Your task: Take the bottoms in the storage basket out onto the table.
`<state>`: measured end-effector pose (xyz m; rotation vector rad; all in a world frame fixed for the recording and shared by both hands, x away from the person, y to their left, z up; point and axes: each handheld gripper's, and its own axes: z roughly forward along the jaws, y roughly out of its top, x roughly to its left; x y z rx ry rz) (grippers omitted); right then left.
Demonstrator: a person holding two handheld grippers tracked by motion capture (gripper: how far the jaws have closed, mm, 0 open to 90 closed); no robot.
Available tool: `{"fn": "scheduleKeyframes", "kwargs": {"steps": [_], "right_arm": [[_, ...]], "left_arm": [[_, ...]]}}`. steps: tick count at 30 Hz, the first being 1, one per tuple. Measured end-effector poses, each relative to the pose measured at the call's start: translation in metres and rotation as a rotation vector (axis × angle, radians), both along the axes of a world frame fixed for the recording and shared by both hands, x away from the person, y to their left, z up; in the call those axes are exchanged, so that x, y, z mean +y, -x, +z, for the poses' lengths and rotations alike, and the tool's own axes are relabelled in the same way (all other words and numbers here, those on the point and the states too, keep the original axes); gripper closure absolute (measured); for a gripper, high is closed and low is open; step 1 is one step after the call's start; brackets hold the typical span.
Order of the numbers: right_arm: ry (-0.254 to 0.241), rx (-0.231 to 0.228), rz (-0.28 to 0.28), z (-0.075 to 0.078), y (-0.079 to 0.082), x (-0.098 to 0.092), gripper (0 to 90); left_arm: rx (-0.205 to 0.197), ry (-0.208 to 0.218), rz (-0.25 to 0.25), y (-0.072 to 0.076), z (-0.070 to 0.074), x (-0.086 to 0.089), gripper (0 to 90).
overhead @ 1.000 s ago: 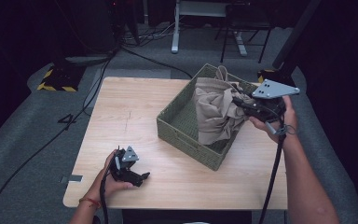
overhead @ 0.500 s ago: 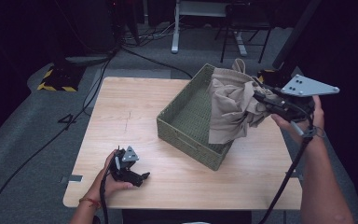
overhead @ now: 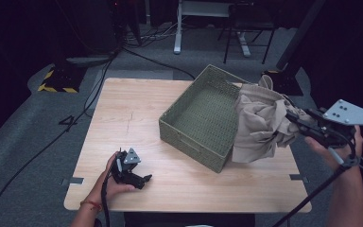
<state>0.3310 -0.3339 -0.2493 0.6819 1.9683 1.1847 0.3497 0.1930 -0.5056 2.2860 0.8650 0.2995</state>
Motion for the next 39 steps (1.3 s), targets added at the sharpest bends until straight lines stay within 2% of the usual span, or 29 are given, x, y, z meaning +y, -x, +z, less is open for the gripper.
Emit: {"fn": "scheduleKeyframes", "kwargs": {"steps": [3, 4, 7, 12, 17, 20, 21, 22, 23, 25, 26, 28, 29, 30, 31, 32, 34, 36, 37, 38, 39], "right_arm": [[-0.023, 0.003, -0.004, -0.016, 0.014, -0.015, 69.8], [-0.023, 0.003, -0.004, -0.016, 0.014, -0.015, 69.8], [-0.033, 0.018, -0.004, -0.033, 0.022, -0.025, 69.8], [-0.033, 0.051, 0.005, -0.063, 0.028, -0.033, 69.8], [-0.032, 0.107, -0.003, -0.099, 0.029, -0.033, 70.0], [-0.010, 0.173, 0.008, -0.126, 0.025, -0.029, 70.1], [0.007, 0.188, 0.016, -0.133, 0.023, -0.028, 70.1], [0.051, 0.218, 0.028, -0.152, 0.020, -0.024, 70.0], [0.051, 0.218, 0.028, -0.152, 0.020, -0.024, 70.0], [0.051, 0.255, 0.043, -0.169, 0.016, -0.021, 69.8], [0.089, 0.263, 0.027, -0.183, 0.014, -0.018, 68.6], [0.080, 0.266, 0.012, -0.188, 0.013, -0.017, 67.1], [0.052, 0.268, 0.001, -0.197, 0.009, -0.021, 63.1], [0.024, 0.268, -0.010, -0.201, 0.007, -0.024, 61.6], [0.024, 0.268, -0.010, -0.201, 0.007, -0.024, 61.6], [-0.006, 0.286, -0.001, -0.206, 0.005, -0.027, 60.0], [-0.003, 0.285, -0.002, -0.209, 0.005, -0.029, 58.3], [-0.027, 0.279, -0.010, -0.213, 0.004, -0.030, 52.6], [-0.028, 0.260, -0.027, -0.216, 0.005, -0.030, 46.3], [-0.028, 0.260, -0.027, -0.216, 0.005, -0.030, 46.3], [-0.018, 0.239, -0.042, -0.217, 0.007, -0.029, 39.9]], "left_arm": [[0.000, 0.000, 0.000, 0.000, 0.000, 0.000, 0.1], [0.000, 0.001, 0.001, 0.000, 0.000, 0.000, 0.1], [0.000, 0.001, 0.001, 0.000, 0.000, 0.000, 0.1], [0.000, 0.001, 0.001, 0.000, 0.000, 0.000, 0.1], [0.000, 0.001, 0.001, 0.000, 0.000, 0.000, 0.1], [0.000, 0.001, 0.001, 0.000, 0.000, 0.000, 0.1], [0.000, 0.001, 0.001, 0.000, 0.000, 0.000, 0.1], [0.000, 0.001, 0.001, 0.000, 0.000, 0.000, 0.1], [0.000, 0.001, 0.001, 0.000, 0.000, 0.000, 0.1], [0.000, 0.001, 0.001, 0.000, 0.000, 0.000, 0.1], [-0.001, 0.000, 0.002, 0.000, 0.000, 0.000, 0.1], [0.000, 0.001, 0.001, 0.000, 0.000, 0.000, 0.1], [-0.001, 0.000, 0.002, 0.000, 0.000, 0.000, 0.1], [-0.001, 0.000, 0.002, 0.000, 0.000, 0.000, 0.1], [-0.001, 0.000, 0.002, 0.000, 0.000, 0.000, 0.2], [-0.001, 0.000, 0.002, 0.000, 0.000, 0.000, 0.2], [-0.001, 0.000, 0.002, 0.000, 0.000, 0.000, 0.2], [-0.001, 0.000, 0.002, 0.000, 0.000, 0.000, 0.2], [-0.002, 0.000, 0.002, 0.000, 0.000, 0.000, 0.4], [-0.003, 0.000, 0.003, 0.001, 0.000, 0.000, 0.4], [0.000, 0.002, 0.007, 0.001, 0.000, -0.001, 0.4]]}}
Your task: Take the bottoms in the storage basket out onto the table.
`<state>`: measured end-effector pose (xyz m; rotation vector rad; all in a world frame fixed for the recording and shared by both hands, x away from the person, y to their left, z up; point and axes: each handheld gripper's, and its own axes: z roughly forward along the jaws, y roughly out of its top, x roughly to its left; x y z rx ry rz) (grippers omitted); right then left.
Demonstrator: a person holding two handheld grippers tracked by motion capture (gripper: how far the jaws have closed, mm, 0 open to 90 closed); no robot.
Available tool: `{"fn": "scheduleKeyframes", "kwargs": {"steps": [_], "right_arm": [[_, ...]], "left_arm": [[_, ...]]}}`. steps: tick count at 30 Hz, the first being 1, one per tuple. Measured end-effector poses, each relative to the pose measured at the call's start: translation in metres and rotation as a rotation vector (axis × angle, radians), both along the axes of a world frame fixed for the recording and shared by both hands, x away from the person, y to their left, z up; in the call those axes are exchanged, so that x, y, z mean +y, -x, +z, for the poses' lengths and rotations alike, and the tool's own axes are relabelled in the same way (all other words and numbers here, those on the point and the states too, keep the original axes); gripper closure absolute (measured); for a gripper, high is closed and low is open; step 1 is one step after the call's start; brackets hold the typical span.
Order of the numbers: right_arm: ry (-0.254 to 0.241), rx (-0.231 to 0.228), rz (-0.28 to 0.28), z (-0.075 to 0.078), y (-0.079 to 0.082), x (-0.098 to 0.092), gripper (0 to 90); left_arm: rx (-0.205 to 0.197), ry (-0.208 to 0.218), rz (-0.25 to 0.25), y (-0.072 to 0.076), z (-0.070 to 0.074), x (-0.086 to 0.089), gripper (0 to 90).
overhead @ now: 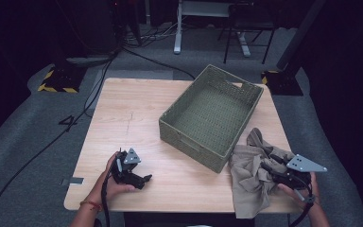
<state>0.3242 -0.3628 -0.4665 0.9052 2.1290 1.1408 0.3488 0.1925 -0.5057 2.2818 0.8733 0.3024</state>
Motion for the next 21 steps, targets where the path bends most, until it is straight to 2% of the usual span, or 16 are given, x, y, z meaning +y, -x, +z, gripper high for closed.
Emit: {"fn": "scheduleKeyframes", "kwargs": {"steps": [2, 6, 7, 10, 12, 14, 16, 17, 21], "right_arm": [[0.034, -0.018, -0.041, 0.002, 0.004, 0.002, 32.5], [-0.013, -0.028, -0.093, 0.017, 0.013, -0.007, 22.3], [-0.032, -0.022, -0.100, 0.020, 0.015, -0.011, 21.9], [-0.032, 0.000, -0.138, 0.020, 0.021, -0.022, 18.1], [-0.064, 0.036, -0.148, 0.016, 0.021, -0.029, 16.0], [-0.101, 0.092, -0.121, 0.008, 0.018, -0.033, 14.9], [-0.092, 0.156, -0.110, -0.004, 0.011, -0.032, 12.3], [-0.059, 0.201, -0.103, -0.013, 0.005, -0.028, 8.1], [-0.047, 0.214, -0.091, -0.017, -0.001, -0.022, 6.5]], "left_arm": [[0.000, 0.001, 0.012, 0.001, 0.000, -0.001, 0.4], [0.003, 0.006, 0.036, 0.002, 0.001, -0.004, 1.9], [-0.009, 0.002, 0.039, 0.002, 0.001, -0.005, 3.0], [-0.013, 0.020, 0.033, 0.002, 0.003, -0.008, 11.5], [-0.023, 0.034, 0.001, 0.004, 0.006, -0.010, 20.3], [-0.044, 0.074, -0.023, 0.007, 0.012, -0.014, 17.1], [-0.064, 0.101, -0.041, 0.009, 0.019, -0.019, 16.8], [-0.073, 0.115, -0.056, 0.010, 0.023, -0.022, 16.4], [-0.133, 0.144, -0.118, 0.014, 0.040, -0.036, 16.6]]}}
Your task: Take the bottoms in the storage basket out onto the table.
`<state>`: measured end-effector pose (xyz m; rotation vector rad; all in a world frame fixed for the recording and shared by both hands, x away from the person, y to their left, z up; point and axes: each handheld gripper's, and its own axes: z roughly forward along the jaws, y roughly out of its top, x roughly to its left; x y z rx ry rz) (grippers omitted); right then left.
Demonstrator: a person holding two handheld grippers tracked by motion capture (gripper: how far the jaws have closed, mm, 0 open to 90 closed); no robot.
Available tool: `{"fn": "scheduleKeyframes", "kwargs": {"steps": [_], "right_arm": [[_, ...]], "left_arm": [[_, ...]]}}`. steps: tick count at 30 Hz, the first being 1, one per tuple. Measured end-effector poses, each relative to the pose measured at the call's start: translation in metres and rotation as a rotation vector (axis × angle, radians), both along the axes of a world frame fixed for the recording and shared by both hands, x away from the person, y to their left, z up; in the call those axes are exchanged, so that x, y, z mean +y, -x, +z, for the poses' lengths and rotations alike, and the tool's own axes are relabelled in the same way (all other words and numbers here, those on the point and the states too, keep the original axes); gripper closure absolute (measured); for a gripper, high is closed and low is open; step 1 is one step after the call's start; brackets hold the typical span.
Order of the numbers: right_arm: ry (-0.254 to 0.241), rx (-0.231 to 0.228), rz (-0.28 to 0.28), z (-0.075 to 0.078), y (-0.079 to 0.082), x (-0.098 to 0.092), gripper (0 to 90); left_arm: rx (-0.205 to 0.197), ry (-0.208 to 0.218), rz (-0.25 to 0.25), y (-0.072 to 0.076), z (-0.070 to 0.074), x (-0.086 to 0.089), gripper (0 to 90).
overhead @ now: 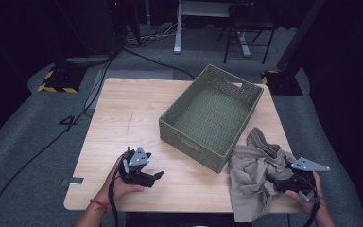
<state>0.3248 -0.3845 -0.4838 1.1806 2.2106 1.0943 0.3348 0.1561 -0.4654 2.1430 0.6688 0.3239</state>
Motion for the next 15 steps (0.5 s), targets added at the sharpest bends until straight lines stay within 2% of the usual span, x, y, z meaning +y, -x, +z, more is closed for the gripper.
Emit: {"fn": "scheduleKeyframes", "kwargs": {"steps": [2, 3, 5, 6, 8, 11, 14, 15], "right_arm": [[-0.019, 0.012, 0.001, -0.005, -0.005, 0.001, 4.8], [-0.019, 0.012, 0.001, -0.005, -0.005, 0.001, 4.8], [-0.027, 0.016, 0.005, -0.011, -0.009, 0.006, 3.4], [-0.027, 0.016, 0.005, -0.011, -0.009, 0.006, 3.4], [-0.026, 0.020, 0.003, -0.011, -0.009, 0.009, 2.8], [-0.025, 0.016, 0.007, -0.013, -0.010, 0.011, 1.9], [-0.038, 0.012, 0.006, -0.016, -0.011, 0.011, 1.3], [-0.040, 0.008, 0.006, -0.017, -0.011, 0.011, 1.2]], "left_arm": [[-0.042, 0.041, -0.042, -0.001, 0.013, -0.011, 18.4], [-0.042, 0.041, -0.042, -0.001, 0.013, -0.011, 18.3], [-0.073, 0.072, -0.090, -0.005, 0.026, -0.023, 18.3], [-0.073, 0.072, -0.090, -0.005, 0.026, -0.023, 18.3], [-0.092, 0.096, -0.121, -0.009, 0.035, -0.032, 18.3], [-0.113, 0.093, -0.167, -0.015, 0.045, -0.047, 18.1], [-0.129, 0.065, -0.207, -0.021, 0.052, -0.063, 17.9], [-0.128, 0.068, -0.220, -0.024, 0.053, -0.068, 18.0]]}}
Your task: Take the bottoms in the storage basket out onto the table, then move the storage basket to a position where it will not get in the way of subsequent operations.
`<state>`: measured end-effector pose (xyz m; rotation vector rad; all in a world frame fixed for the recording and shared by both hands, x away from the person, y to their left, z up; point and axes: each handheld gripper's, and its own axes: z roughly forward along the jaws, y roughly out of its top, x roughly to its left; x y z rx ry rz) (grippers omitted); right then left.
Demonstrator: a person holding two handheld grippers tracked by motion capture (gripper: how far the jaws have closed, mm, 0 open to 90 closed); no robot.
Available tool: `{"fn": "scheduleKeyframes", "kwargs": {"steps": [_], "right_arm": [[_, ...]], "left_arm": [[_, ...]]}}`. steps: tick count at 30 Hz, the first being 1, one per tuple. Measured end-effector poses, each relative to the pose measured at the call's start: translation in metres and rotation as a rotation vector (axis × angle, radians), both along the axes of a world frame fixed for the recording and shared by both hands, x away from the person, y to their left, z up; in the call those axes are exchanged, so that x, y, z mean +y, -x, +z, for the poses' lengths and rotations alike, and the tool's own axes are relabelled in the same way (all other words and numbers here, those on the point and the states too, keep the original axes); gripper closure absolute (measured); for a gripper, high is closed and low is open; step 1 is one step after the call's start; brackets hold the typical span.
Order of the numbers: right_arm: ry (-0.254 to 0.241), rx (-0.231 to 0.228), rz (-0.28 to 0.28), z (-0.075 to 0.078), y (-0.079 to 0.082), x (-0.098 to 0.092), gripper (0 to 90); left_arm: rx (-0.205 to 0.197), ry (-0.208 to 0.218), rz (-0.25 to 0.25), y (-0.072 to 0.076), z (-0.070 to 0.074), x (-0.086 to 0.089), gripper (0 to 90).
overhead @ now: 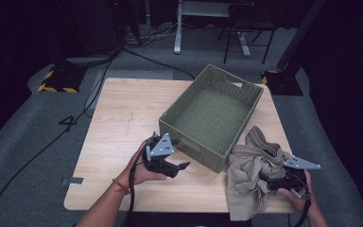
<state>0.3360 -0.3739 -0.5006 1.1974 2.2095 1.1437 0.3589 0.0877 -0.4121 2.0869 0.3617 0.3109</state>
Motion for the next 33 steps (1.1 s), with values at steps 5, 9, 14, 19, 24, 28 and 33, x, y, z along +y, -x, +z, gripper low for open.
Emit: {"fn": "scheduleKeyframes", "kwargs": {"steps": [5, 9, 14, 19, 24, 28, 33], "right_arm": [[-0.003, -0.001, 0.001, -0.001, 0.000, 0.000, 1.0], [0.001, 0.000, -0.002, -0.001, -0.001, 0.001, 0.9], [0.000, -0.002, -0.002, -0.001, -0.001, 0.001, 0.9], [0.001, -0.003, -0.003, -0.001, -0.001, 0.001, 1.0], [-0.003, -0.003, -0.005, -0.001, 0.000, 0.001, 1.5], [-0.008, 0.001, -0.004, -0.001, 0.000, 0.001, 1.6], [-0.011, 0.003, -0.004, -0.001, 0.000, 0.000, 1.6]], "left_arm": [[-0.003, -0.021, -0.055, -0.014, 0.002, -0.028, 18.0], [0.028, -0.015, -0.120, -0.023, 0.001, -0.044, 15.7], [0.033, -0.025, -0.142, -0.028, 0.000, -0.061, 18.1], [0.024, -0.076, -0.167, -0.031, -0.003, -0.083, 19.2], [0.072, -0.091, -0.182, -0.041, -0.011, -0.099, 26.8], [0.061, -0.122, -0.208, -0.042, -0.019, -0.108, 34.8], [0.042, -0.130, -0.236, -0.044, -0.019, -0.107, 39.0]]}}
